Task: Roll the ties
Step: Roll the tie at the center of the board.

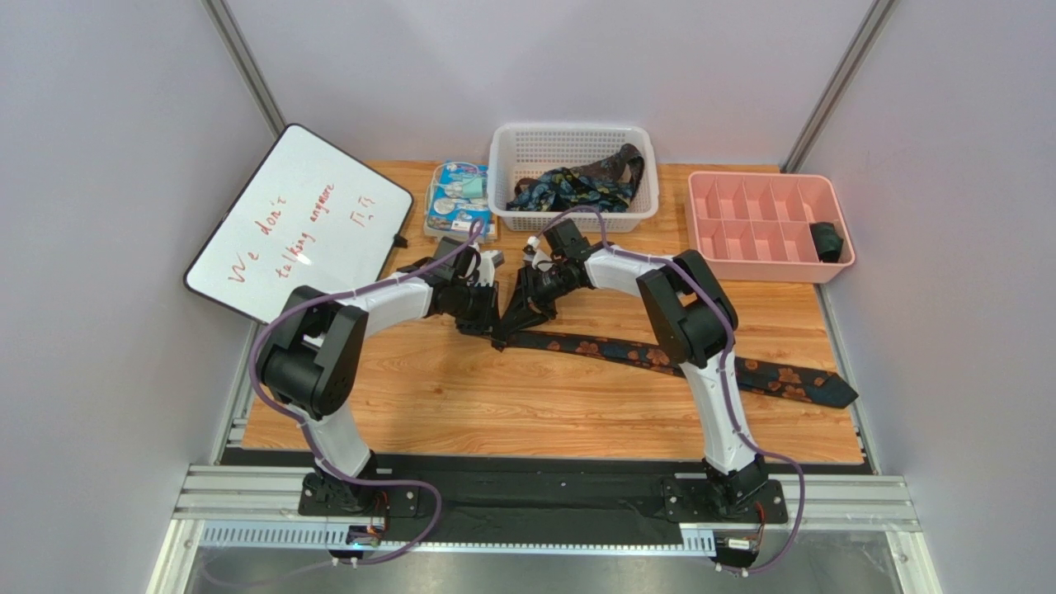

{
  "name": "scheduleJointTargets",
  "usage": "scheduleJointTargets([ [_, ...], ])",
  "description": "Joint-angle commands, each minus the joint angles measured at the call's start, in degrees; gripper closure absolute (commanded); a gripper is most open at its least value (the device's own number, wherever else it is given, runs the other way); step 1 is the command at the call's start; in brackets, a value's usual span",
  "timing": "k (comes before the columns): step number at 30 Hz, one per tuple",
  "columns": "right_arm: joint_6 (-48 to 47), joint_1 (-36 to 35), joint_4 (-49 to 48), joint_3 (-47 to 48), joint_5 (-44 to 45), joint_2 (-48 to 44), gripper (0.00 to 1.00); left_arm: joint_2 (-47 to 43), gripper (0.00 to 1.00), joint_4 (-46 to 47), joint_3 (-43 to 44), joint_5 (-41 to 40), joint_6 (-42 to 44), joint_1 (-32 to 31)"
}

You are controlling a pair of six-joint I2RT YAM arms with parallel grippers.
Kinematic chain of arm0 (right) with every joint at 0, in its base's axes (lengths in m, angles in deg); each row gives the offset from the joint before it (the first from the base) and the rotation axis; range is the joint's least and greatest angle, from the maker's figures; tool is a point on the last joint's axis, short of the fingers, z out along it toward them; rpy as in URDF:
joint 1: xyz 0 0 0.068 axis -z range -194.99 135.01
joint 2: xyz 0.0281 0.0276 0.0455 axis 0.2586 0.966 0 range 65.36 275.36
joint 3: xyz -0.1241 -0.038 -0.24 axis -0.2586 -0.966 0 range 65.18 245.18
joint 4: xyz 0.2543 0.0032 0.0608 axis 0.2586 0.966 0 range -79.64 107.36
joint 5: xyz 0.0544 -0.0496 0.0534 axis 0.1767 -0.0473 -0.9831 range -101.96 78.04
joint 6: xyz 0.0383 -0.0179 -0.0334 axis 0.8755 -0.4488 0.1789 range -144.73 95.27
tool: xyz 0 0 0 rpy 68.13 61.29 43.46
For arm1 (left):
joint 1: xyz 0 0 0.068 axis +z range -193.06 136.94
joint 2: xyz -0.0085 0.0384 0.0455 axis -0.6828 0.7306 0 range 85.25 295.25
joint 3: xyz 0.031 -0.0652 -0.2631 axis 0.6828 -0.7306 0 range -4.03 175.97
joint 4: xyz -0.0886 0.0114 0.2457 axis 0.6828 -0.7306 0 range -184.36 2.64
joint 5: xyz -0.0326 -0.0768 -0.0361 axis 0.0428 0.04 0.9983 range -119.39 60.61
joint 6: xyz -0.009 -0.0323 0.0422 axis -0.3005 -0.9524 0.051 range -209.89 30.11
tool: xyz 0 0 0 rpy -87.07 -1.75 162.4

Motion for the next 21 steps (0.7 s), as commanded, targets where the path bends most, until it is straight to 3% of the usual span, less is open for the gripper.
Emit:
scheduleJointTargets([
  [1,-1.2,-1.0,1.1,2.0,0.1,1.4,0.86,3.5,0.94,-3.6,-1.9,-4.4,2.5,-1.1],
  [3,-1.7,-1.0,1.9,2.2,-0.1,1.9,1.0,3.5,0.91,-3.7,-1.9,-4.6,2.3,-1.1],
  [8,-4.7,-0.4,3.5,2.0,0.8,2.6,1.0,1.0,0.83,-4.1,-1.8,-2.6,3.4,-1.1],
  [11,-6.7,0.4,4.6,1.6,1.9,3.0,1.0,-4.0,0.6,-3.6,-2.8,0.1,4.7,-1.1],
  [14,-8.5,0.9,5.2,1.6,1.8,3.5,1.0,-9.4,0.51,-5.3,-3.4,3.1,9.4,-1.1],
  [18,-10.5,0.9,5.0,2.0,0.4,3.8,1.0,-16.7,0.48,-8.3,-3.5,5.6,21.9,-0.8],
  [21,-12.7,0.8,4.6,2.0,-1.0,3.8,1.0,-22.5,0.36,-8.8,-5.2,7.5,31.0,-0.4],
])
